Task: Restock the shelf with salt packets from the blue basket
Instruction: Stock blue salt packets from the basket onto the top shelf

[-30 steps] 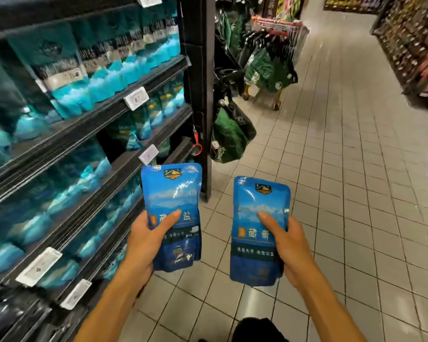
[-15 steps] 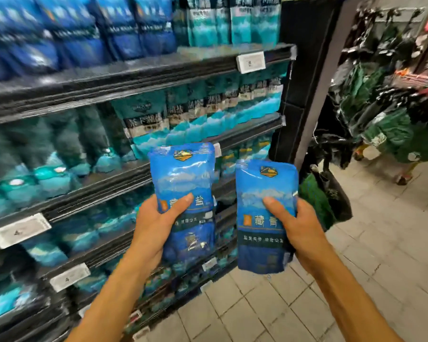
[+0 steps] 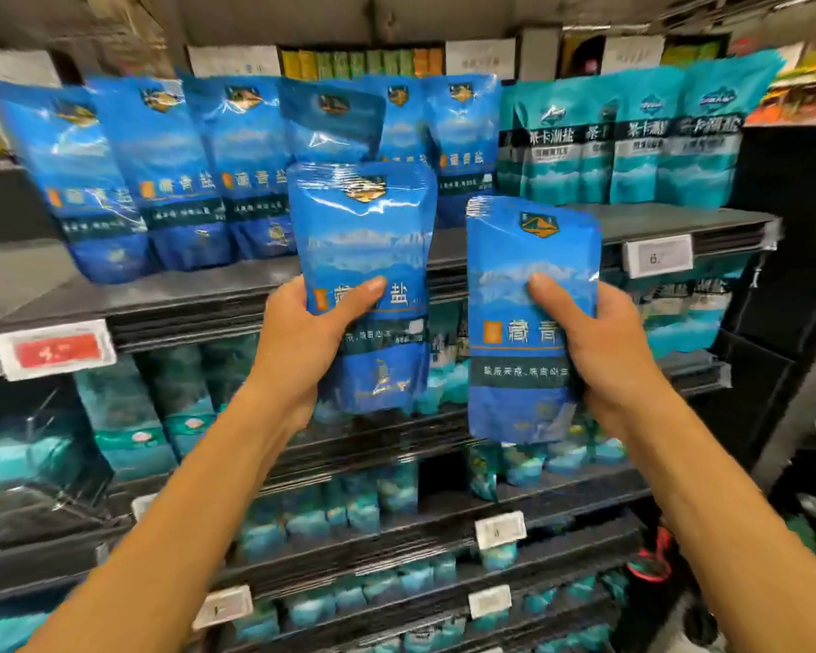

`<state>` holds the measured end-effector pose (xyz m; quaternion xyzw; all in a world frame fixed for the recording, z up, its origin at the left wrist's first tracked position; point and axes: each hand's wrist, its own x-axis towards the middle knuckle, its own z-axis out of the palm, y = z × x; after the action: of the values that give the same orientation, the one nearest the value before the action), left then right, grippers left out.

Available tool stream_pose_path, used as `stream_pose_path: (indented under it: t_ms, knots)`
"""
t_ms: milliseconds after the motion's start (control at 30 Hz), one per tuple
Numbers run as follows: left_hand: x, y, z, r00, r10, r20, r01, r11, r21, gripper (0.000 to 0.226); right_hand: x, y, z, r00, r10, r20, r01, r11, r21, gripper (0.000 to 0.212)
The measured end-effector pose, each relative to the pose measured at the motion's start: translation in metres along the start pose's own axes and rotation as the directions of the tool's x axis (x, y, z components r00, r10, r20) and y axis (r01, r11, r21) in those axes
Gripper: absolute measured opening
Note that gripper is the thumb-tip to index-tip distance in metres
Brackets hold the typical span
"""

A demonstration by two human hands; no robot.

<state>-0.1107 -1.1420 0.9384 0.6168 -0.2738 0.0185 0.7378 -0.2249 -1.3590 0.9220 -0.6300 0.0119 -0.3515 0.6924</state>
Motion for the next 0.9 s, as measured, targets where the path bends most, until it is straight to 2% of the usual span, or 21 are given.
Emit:
stream_pose_path:
  t_ms: [100, 200, 333, 500, 700, 800, 900]
  knots:
    - [0.042, 0.019, -0.015, 0.996, 0.075, -0.043, -0.074, 0.997, 0.025, 0.011, 0.045, -0.012, 0.029, 0.997, -0.071, 0.042, 0.070, 0.997, 0.023, 0.030]
    - [0.082, 0.039, -0.028, 0.989, 0.114, -0.092, -0.111, 0.993, 0.035, 0.013, 0.092, -0.024, 0.053, 0.990, -0.118, 0.077, 0.116, 0.993, 0.032, 0.023]
    - [0.124, 0.054, -0.032, 0.991, 0.068, -0.117, -0.074, 0.996, -0.041, 0.013, 0.146, -0.039, 0.074, 0.982, -0.161, 0.103, 0.156, 0.986, 0.054, 0.013]
    - [0.164, 0.049, 0.004, 0.995, 0.062, -0.080, -0.068, 0.995, -0.074, 0.019, 0.212, -0.040, 0.073, 0.980, -0.186, 0.068, 0.184, 0.982, 0.027, 0.011]
    - [0.208, 0.017, 0.068, 0.999, -0.004, -0.038, 0.002, 0.998, -0.055, 0.037, 0.268, -0.015, 0.038, 0.988, -0.129, 0.087, 0.130, 0.992, 0.001, 0.015]
    - [0.216, -0.004, 0.077, 0.999, -0.008, -0.046, 0.012, 0.997, 0.079, 0.030, 0.279, -0.001, 0.012, 0.975, -0.039, 0.219, 0.063, 0.992, -0.105, 0.023]
    - [0.216, -0.016, 0.068, 0.998, 0.068, 0.015, -0.069, 0.930, 0.361, 0.034, 0.280, 0.006, -0.014, 0.937, 0.090, 0.337, 0.024, 0.947, -0.320, 0.028]
